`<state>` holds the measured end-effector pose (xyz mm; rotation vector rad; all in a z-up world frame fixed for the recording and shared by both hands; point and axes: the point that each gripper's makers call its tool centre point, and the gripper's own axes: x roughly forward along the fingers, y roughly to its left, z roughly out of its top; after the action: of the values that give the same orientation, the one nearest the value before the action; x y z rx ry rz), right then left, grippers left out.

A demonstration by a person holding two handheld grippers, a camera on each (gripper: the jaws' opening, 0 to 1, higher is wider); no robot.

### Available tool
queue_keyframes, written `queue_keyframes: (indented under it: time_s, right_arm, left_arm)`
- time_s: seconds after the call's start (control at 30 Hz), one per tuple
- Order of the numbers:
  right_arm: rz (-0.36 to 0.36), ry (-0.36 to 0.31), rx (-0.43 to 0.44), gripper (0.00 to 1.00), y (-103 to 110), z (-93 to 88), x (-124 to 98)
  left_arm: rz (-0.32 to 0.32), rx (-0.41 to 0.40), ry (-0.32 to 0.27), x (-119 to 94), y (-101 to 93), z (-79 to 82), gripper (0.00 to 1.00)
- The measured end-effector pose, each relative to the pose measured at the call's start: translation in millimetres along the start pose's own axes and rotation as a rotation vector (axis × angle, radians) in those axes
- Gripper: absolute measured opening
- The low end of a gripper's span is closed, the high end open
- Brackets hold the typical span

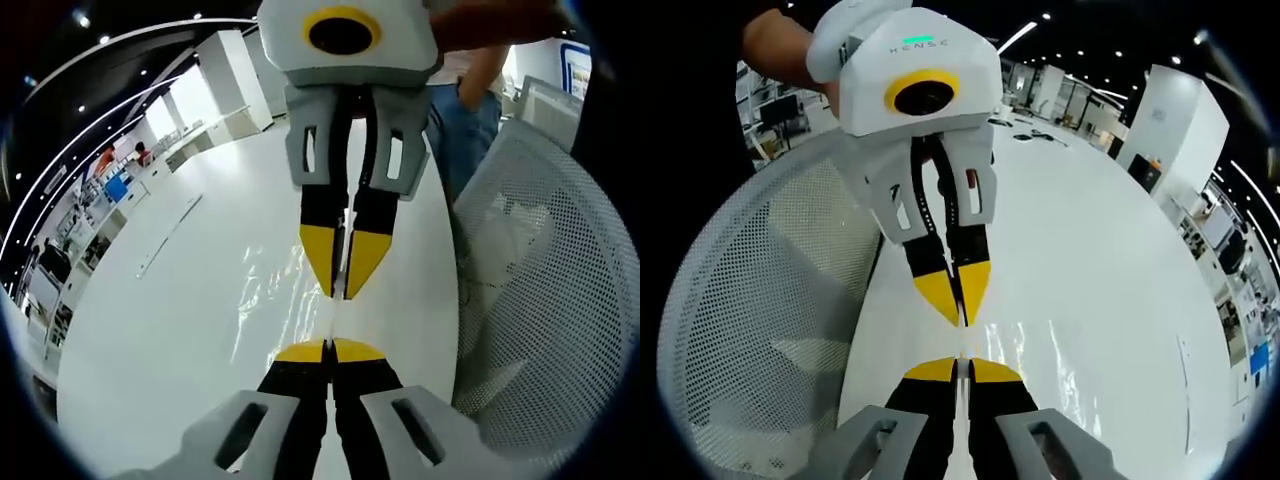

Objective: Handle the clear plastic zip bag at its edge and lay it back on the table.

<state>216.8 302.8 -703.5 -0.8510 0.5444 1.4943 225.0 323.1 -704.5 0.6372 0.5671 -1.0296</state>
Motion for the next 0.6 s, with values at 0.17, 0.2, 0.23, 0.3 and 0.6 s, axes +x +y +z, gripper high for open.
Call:
queue_keyframes:
  time_s: [0.17, 0.2, 0.23, 0.3, 0.6]
  right_arm:
    - [-0.003, 0.002, 0.006, 0.00, -1, -5.3, -2]
    - [-0.005, 0.002, 0.006, 0.00, -1, -5.7, -3]
    - [-0.006, 0.002, 0.007, 0.00, -1, -6.0, -3]
    - [-0.008, 0.006, 0.007, 0.00, -1, -7.3, -4]
    - [-0.020, 0.016, 0.023, 0.00, 0, -14.3, -9]
  left_arm:
    - [0.002, -0.009, 0.001, -1, 0.8, -2.5, 0.00]
    - [0.002, -0.010, 0.001, -1, 1.4, -3.1, 0.00]
    - [0.002, -0.010, 0.002, -1, 1.4, -3.1, 0.00]
    - [0.003, -0.010, 0.004, -1, 1.6, -3.2, 0.00]
    - [0.007, -0.020, 0.009, -1, 5.8, -7.5, 0.00]
